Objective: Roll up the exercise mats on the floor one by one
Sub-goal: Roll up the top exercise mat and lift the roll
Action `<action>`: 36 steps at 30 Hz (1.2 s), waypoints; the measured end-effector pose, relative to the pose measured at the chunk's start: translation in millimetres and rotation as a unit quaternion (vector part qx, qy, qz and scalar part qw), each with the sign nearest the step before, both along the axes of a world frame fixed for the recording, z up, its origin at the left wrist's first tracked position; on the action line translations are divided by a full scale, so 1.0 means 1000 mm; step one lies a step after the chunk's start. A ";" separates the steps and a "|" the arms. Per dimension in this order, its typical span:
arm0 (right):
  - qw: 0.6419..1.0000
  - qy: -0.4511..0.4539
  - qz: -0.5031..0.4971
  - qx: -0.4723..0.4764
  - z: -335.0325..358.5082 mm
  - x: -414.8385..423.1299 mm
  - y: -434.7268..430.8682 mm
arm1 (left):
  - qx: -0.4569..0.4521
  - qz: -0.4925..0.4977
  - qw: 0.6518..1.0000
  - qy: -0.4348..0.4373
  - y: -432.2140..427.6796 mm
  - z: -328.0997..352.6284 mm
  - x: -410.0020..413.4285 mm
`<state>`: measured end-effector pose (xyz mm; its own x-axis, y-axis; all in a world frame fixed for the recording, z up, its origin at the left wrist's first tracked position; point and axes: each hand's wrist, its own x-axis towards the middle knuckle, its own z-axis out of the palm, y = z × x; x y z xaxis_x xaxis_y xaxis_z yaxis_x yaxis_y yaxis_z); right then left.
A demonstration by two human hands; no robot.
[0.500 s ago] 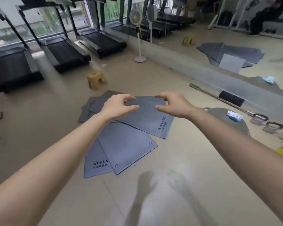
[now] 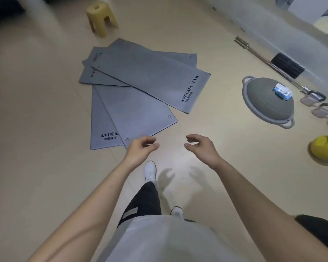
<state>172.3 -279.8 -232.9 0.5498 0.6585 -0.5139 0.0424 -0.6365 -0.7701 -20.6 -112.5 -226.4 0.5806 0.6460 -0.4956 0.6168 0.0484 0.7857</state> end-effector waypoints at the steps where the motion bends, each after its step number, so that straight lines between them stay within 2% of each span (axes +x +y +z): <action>1: 1.000 0.005 -0.008 -0.006 -0.008 0.004 0.004 | -0.017 0.007 1.000 0.001 0.002 -0.010 0.004; 10: 0.995 0.004 0.025 -0.095 -0.031 0.072 0.072 | -0.101 0.017 0.995 0.008 0.076 -0.069 0.094; 13: 0.993 0.010 0.004 -0.118 -0.034 0.107 0.091 | -0.113 -0.034 0.993 0.027 0.112 -0.072 0.143; 18: 0.990 0.030 -0.059 -0.123 -0.045 0.178 0.110 | -0.054 -0.126 0.989 0.056 0.166 -0.075 0.240; 26: 0.987 0.063 -0.113 -0.093 -0.082 0.346 0.123 | -0.033 -0.198 0.975 0.099 0.188 -0.086 0.426; 33: 0.990 0.052 -0.069 -0.111 -0.096 0.524 0.124 | -0.076 -0.192 0.970 0.130 0.166 -0.085 0.566; 36: 0.989 0.040 -0.047 -0.137 -0.104 0.596 0.136 | -0.050 -0.221 0.962 0.152 0.175 -0.090 0.611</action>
